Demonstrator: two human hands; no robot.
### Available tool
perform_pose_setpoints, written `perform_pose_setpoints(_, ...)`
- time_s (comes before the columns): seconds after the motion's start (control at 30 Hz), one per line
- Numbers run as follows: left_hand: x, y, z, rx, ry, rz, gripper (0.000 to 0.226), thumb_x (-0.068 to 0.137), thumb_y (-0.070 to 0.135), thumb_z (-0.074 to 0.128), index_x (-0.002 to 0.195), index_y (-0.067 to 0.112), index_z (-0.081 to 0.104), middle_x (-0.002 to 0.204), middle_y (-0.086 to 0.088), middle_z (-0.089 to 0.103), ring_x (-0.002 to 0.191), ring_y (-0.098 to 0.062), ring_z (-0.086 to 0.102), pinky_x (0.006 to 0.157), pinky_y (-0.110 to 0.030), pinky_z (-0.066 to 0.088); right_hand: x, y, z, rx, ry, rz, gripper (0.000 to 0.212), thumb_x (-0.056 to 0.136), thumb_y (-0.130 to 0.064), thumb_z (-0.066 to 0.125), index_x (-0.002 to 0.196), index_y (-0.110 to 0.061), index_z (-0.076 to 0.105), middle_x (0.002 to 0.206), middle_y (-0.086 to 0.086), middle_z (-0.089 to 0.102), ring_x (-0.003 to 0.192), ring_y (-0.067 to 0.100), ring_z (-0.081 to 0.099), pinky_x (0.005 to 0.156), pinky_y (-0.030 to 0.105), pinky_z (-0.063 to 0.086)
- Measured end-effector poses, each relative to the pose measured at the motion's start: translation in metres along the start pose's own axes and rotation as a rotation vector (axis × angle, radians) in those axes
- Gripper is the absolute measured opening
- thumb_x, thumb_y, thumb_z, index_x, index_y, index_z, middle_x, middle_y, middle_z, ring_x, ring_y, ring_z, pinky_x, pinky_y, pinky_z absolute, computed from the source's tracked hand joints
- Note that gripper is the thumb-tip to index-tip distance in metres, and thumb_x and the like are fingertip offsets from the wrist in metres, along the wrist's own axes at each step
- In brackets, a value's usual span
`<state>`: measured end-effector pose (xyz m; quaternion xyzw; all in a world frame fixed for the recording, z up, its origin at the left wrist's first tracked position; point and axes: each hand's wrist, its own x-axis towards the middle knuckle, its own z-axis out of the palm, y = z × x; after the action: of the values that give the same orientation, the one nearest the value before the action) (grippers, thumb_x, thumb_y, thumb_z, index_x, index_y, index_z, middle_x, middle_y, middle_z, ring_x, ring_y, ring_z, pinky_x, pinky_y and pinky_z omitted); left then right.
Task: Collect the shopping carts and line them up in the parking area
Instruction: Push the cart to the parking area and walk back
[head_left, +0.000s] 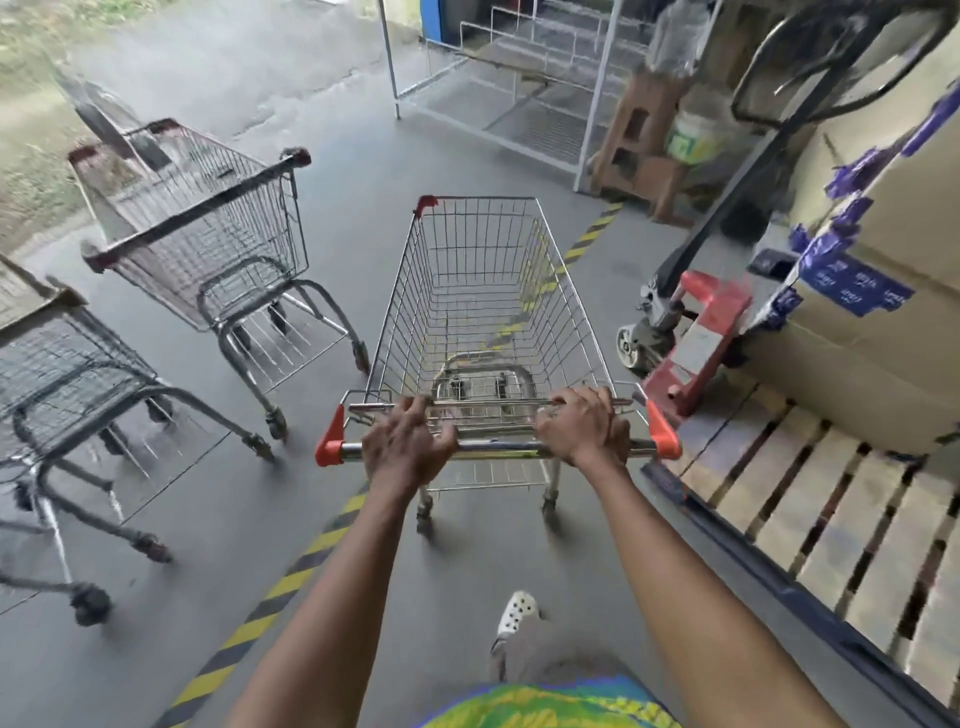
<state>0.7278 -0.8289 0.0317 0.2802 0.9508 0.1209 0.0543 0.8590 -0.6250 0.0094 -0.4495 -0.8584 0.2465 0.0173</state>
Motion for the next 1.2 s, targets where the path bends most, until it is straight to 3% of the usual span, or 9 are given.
perform_pose_setpoints(0.1,0.056,0.019,0.002,0.008,-0.003,-0.001,0.057,0.085,0.066,0.041,0.13,0.033,0.054,0.125,0.0,0.06,0.101,-0.03,0.065,0.078,-0.038,0.05,0.067,-0.008,-0.011,-0.014,-0.016,-0.027,0.051,0.072,-0.051,0.042,0.107,-0.027,0.07,0.115,0.003,0.065,0.124,0.028,0.048,0.106,0.047,0.037)
perform_pose_setpoints(0.2,0.108,0.036,0.002,-0.031,-0.008,-0.035,0.054,0.087,0.061,0.046,0.128,0.028,0.056,0.122,-0.001,0.059,0.097,-0.029,0.064,0.072,-0.035,0.045,0.126,-0.021,-0.025,-0.077,-0.008,-0.05,0.038,0.083,-0.041,0.054,0.115,-0.027,0.071,0.121,0.0,0.062,0.127,0.024,0.043,0.103,0.045,0.035)
perform_pose_setpoints(0.33,0.181,0.056,0.009,-0.09,0.055,-0.085,0.047,0.086,0.055,0.045,0.12,0.025,0.057,0.119,-0.003,0.059,0.093,-0.029,0.064,0.075,-0.036,0.05,0.216,-0.035,-0.028,-0.059,0.009,-0.108,0.045,0.075,-0.046,0.049,0.107,-0.027,0.074,0.117,0.001,0.066,0.121,0.025,0.047,0.106,0.047,0.039)
perform_pose_setpoints(0.43,0.24,0.07,0.017,-0.093,0.109,-0.099,0.043,0.087,0.05,0.046,0.114,0.021,0.061,0.117,-0.004,0.062,0.089,-0.027,0.065,0.067,-0.032,0.042,0.281,-0.046,-0.026,0.009,0.171,-0.102,0.04,0.077,-0.039,0.047,0.096,-0.022,0.077,0.111,0.008,0.07,0.115,0.032,0.058,0.103,0.05,0.043)
perform_pose_setpoints(0.57,0.312,0.084,0.022,-0.132,0.139,-0.118,0.044,0.09,0.05,0.043,0.119,0.02,0.057,0.121,-0.009,0.056,0.083,-0.029,0.064,0.068,-0.036,0.053,0.329,-0.08,-0.022,-0.03,0.427,-0.019,0.038,0.089,-0.036,0.044,0.082,-0.017,0.076,0.099,0.007,0.074,0.104,0.033,0.062,0.099,0.046,0.037)
perform_pose_setpoints(0.7,0.369,0.088,0.027,-0.091,0.215,-0.014,0.041,0.096,0.052,0.039,0.114,0.018,0.055,0.123,-0.011,0.057,0.084,-0.032,0.066,0.066,-0.038,0.053,0.367,-0.12,-0.01,-0.052,0.51,-0.157,0.033,0.092,-0.042,0.052,0.082,-0.021,0.075,0.103,0.003,0.069,0.099,0.028,0.058,0.102,0.044,0.037)
perform_pose_setpoints(0.77,0.393,0.087,0.029,-0.036,0.225,0.108,0.046,0.099,0.054,0.033,0.103,0.018,0.062,0.105,-0.006,0.064,0.087,-0.029,0.065,0.072,-0.038,0.049,0.393,-0.136,-0.009,0.012,0.49,-0.154,0.033,0.091,-0.043,0.053,0.082,-0.021,0.075,0.104,0.004,0.066,0.102,0.028,0.056,0.107,0.047,0.037)
perform_pose_setpoints(0.87,0.427,0.088,0.032,0.003,0.285,0.189,0.044,0.097,0.055,0.041,0.089,0.019,0.065,0.091,-0.004,0.067,0.084,-0.028,0.065,0.072,-0.037,0.044,0.439,-0.15,-0.011,0.033,0.483,-0.17,0.031,0.088,-0.041,0.05,0.081,-0.022,0.074,0.103,0.004,0.061,0.105,0.027,0.053,0.114,0.045,0.027)
perform_pose_setpoints(1.2,0.56,0.14,0.047,0.04,0.335,0.045,0.04,0.095,0.055,0.046,0.085,0.019,0.06,0.08,-0.002,0.061,0.073,-0.027,0.06,0.065,-0.038,0.041,0.619,-0.183,-0.029,-0.032,0.346,-0.328,0.023,0.091,-0.036,0.058,0.088,-0.022,0.075,0.107,0.005,0.059,0.111,0.026,0.053,0.119,0.026,0.001)
